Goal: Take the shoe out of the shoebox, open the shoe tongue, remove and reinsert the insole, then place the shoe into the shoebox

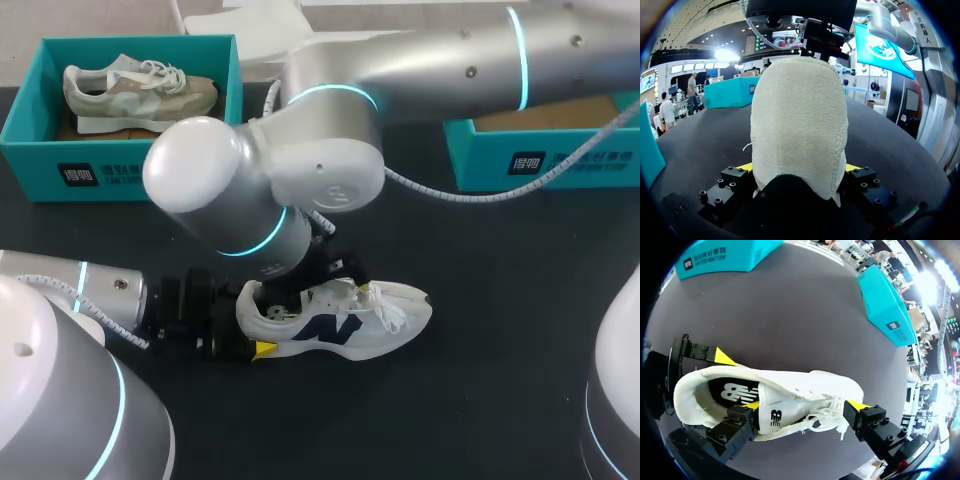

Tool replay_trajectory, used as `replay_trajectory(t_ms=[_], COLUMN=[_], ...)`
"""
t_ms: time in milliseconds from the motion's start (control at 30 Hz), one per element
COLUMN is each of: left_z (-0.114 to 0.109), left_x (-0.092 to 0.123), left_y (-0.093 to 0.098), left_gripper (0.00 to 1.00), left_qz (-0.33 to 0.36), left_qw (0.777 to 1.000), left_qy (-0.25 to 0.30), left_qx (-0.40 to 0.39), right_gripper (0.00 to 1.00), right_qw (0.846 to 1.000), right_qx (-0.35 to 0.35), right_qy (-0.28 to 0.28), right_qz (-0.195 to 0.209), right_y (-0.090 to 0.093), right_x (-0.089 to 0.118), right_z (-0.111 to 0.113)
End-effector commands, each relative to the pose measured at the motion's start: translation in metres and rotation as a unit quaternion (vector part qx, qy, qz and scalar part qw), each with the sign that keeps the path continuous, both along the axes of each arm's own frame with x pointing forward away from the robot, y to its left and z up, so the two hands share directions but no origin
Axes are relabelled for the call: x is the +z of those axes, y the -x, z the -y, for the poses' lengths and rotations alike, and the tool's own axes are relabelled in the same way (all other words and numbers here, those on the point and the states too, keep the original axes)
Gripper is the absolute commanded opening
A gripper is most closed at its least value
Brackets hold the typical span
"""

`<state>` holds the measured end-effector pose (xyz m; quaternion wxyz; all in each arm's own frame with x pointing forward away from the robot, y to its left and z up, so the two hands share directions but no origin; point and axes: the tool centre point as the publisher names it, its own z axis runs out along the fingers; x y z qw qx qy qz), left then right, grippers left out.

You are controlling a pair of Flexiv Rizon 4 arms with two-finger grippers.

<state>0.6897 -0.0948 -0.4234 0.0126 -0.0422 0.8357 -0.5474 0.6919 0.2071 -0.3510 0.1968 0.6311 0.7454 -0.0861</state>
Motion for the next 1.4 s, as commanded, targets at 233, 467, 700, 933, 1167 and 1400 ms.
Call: replay_trajectory(t_ms=[233,467,700,933,1167,1400], left_z=[0.003,0.003,0.003,0.003,0.003,0.003], left_x=[-0.004,-0.004,-0.004,-0.004,-0.004,-0.004], left_y=[0.006,0.006,0.006,0.006,0.006,0.006], left_gripper=[0.00,0.00,0.00,0.00,0.00,0.00], left_qz=[0.000,0.000,0.000,0.000,0.000,0.000], left_qw=[1.000,1.000,1.000,1.000,1.000,1.000], left_qy=[-0.001,-0.001,-0.001,-0.001,-0.001,-0.001], left_qx=[0.001,0.001,0.001,0.001,0.001,0.001], right_gripper=[0.62,0.00,0.00,0.00,0.00,0.00], right_qw=[0.931,0.929,0.929,0.936,0.941,0.945], right_qx=[-0.331,-0.327,-0.317,-0.298,-0.289,-0.282], right_qy=[-0.027,-0.037,-0.087,-0.096,-0.085,-0.079], right_qz=[0.153,0.167,0.172,0.162,0.156,0.143], right_y=[0.010,0.010,0.005,0.001,-0.004,-0.008], right_x=[0.026,0.034,0.033,0.043,0.045,0.030], right_z=[0.011,0.022,0.035,0.060,0.092,0.114])
